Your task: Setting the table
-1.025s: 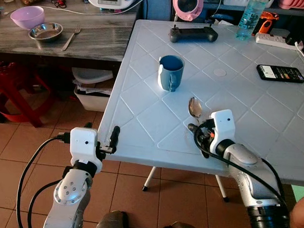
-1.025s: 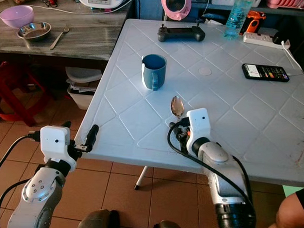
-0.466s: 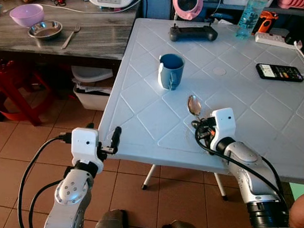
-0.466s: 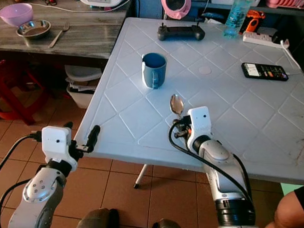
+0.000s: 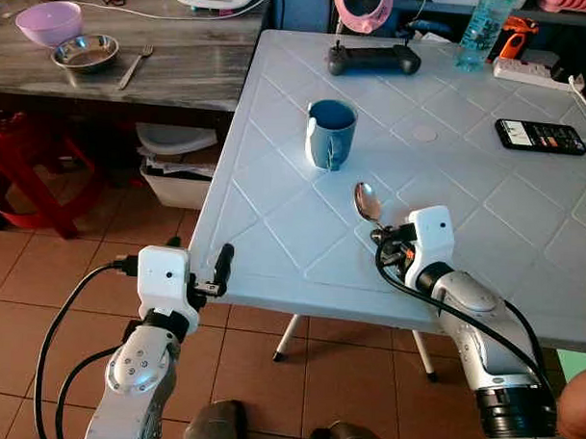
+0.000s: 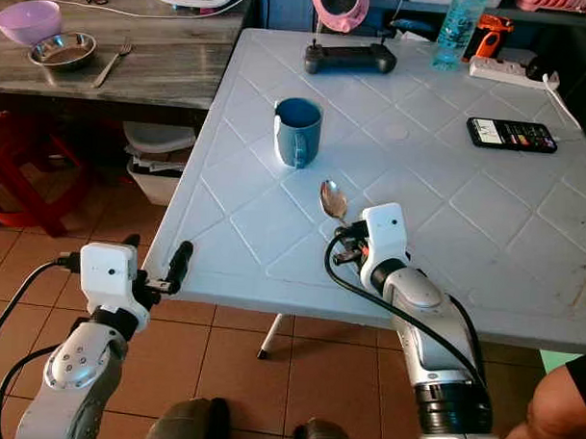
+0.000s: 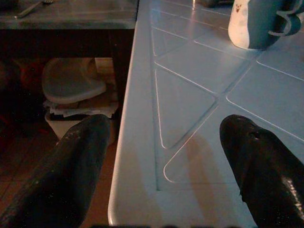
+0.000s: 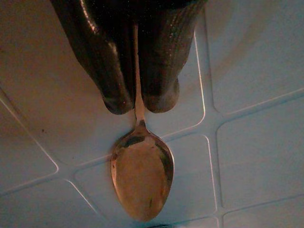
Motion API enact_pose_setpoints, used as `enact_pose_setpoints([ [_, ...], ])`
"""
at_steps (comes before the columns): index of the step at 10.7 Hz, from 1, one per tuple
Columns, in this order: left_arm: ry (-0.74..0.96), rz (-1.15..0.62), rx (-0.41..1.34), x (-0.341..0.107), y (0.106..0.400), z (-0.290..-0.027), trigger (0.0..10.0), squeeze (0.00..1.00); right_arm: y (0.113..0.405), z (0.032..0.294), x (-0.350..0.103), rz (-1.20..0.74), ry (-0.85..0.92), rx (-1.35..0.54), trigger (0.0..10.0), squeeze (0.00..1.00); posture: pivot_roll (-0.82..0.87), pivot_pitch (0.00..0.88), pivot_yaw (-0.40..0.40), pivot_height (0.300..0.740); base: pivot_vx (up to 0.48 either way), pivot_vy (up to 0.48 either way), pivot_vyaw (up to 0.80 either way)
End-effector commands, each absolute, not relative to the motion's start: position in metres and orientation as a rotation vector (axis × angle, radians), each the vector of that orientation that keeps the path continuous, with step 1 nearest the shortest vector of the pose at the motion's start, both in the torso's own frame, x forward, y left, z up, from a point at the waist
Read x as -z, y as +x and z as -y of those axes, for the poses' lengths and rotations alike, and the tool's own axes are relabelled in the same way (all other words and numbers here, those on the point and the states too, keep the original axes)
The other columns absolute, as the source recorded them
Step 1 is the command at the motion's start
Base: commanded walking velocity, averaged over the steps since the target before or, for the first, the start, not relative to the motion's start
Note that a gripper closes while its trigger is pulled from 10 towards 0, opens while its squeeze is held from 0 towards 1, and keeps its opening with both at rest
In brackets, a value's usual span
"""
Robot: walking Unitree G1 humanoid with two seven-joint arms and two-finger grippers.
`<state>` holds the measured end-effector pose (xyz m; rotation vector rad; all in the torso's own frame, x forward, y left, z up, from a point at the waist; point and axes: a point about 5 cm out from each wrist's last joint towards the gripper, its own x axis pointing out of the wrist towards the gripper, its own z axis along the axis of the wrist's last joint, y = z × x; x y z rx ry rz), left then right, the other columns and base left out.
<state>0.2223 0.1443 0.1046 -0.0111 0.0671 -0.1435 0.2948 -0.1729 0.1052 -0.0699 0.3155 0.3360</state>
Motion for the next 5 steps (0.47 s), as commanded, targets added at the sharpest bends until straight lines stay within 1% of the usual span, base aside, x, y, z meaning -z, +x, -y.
enact_pose_setpoints([
  [1, -0.008, -0.068, 0.150, -0.106, 0.221, -0.144, 10.0, 0.00, 0.287, 0.184, -0.082, -0.436, -0.072, -0.287, 0.0, 0.00, 0.01, 0.132, 0.023, 0.740, 0.000, 0.000, 0.00],
  [2, -0.008, -0.068, 0.150, -0.106, 0.221, -0.144, 10.0, 0.00, 0.287, 0.184, -0.082, -0.436, -0.072, -0.287, 0.0, 0.00, 0.01, 0.132, 0.023, 0.740, 0.000, 0.000, 0.00],
  [3, 0.031, -0.075, 0.111, -0.103, 0.223, -0.149, 10.0, 0.00, 0.283, 0.138, -0.105, -0.388, 0.230, -0.344, 0.0, 0.00, 0.01, 0.112, 0.019, 0.740, 0.000, 0.480, 0.00],
  [4, 0.052, -0.076, 0.085, -0.101, 0.224, -0.152, 10.0, 0.00, 0.278, 0.116, -0.124, -0.339, 0.359, -0.412, 0.0, 0.00, 0.01, 0.105, 0.017, 0.740, 0.000, 0.480, 0.00],
  [5, 0.060, -0.072, 0.073, -0.101, 0.226, -0.152, 10.0, 0.00, 0.277, 0.111, -0.128, -0.311, 0.354, -0.446, 0.0, 0.00, 0.00, 0.102, 0.017, 0.740, 0.000, 0.480, 0.00],
])
